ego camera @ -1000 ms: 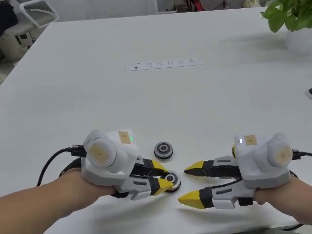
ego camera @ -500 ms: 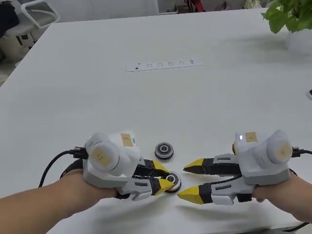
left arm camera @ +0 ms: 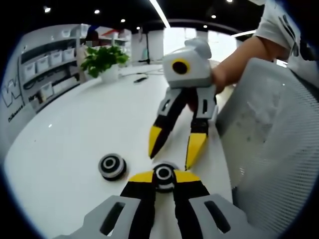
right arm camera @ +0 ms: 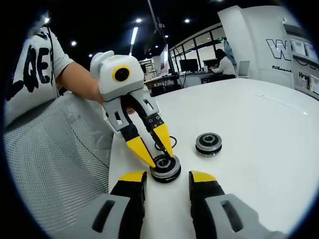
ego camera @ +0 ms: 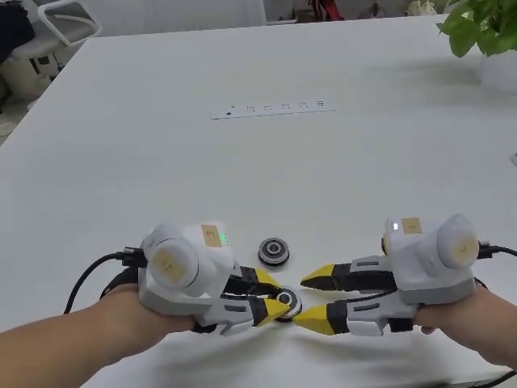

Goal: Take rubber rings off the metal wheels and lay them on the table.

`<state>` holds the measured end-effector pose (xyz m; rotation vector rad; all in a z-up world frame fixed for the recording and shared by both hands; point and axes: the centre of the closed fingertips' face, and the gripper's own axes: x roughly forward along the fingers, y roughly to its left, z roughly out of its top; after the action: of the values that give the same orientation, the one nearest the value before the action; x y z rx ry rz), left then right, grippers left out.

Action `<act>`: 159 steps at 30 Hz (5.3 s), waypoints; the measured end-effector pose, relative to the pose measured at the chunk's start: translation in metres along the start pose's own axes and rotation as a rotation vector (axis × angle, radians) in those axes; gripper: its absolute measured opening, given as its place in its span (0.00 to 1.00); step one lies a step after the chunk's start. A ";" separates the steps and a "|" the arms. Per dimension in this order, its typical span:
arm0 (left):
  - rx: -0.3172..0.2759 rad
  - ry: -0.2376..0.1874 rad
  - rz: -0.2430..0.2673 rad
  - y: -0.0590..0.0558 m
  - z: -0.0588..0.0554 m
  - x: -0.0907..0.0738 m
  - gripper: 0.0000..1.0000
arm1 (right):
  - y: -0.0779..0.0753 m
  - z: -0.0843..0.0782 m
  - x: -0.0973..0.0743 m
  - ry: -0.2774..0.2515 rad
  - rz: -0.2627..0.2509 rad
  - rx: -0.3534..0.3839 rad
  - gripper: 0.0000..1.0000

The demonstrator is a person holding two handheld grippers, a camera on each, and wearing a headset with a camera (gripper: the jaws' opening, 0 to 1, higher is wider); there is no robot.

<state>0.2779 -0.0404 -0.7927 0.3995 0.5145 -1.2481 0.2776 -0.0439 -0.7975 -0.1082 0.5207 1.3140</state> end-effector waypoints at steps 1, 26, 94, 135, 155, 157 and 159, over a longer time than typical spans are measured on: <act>0.000 0.000 0.000 0.000 0.000 0.000 0.14 | 0.000 -0.001 0.000 0.003 0.001 -0.002 0.31; 0.005 0.001 0.002 0.000 0.000 0.000 0.13 | 0.002 -0.008 0.008 0.041 0.014 -0.056 0.20; 0.029 0.011 0.018 0.001 -0.002 0.001 0.13 | -0.013 -0.002 -0.004 -0.045 -0.042 0.322 0.00; 0.052 0.031 0.032 0.001 -0.002 0.002 0.12 | -0.003 0.007 -0.002 -0.057 -0.006 0.362 0.00; 0.051 0.032 0.031 0.001 -0.003 0.002 0.12 | 0.002 0.010 0.001 -0.066 0.025 0.359 0.00; 0.052 0.032 0.031 0.001 -0.003 0.002 0.12 | 0.002 0.011 0.001 -0.068 0.028 0.359 0.00; 0.052 0.032 0.030 0.001 -0.003 0.002 0.12 | 0.003 0.011 0.001 -0.069 0.031 0.360 0.00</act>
<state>0.2787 -0.0407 -0.7962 0.4697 0.5021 -1.2293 0.2786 -0.0379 -0.7879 0.2435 0.6933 1.2299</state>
